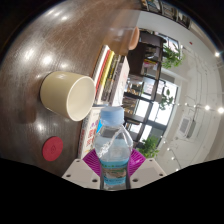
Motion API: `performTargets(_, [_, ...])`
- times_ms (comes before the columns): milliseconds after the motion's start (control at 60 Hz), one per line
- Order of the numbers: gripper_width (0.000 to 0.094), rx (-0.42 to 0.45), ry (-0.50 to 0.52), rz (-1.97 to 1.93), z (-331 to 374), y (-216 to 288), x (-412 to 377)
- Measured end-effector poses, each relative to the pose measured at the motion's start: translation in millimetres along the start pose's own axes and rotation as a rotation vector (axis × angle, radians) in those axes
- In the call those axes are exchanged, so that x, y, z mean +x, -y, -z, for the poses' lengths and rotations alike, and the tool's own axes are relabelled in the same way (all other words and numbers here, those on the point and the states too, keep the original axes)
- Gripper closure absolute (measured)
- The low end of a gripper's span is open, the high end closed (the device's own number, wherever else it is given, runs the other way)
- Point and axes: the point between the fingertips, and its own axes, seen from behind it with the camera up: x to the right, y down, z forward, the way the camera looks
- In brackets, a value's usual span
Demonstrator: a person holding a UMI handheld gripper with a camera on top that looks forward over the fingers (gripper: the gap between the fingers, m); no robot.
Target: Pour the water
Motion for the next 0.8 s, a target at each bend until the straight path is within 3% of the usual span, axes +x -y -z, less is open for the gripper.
performTargets(250, [0.0650,-0.024,-0.069,0.358,-24,19,5])
performTargets(417, [0.0644,-0.024,-0.039,0.311,-24,17,-2])
performTargets(567, [0.0645,0.021,-0.027,-0.006,-10,22,17])
performTargets(800, [0.0627,0.173,-0.006,-0.870,34,3,93])
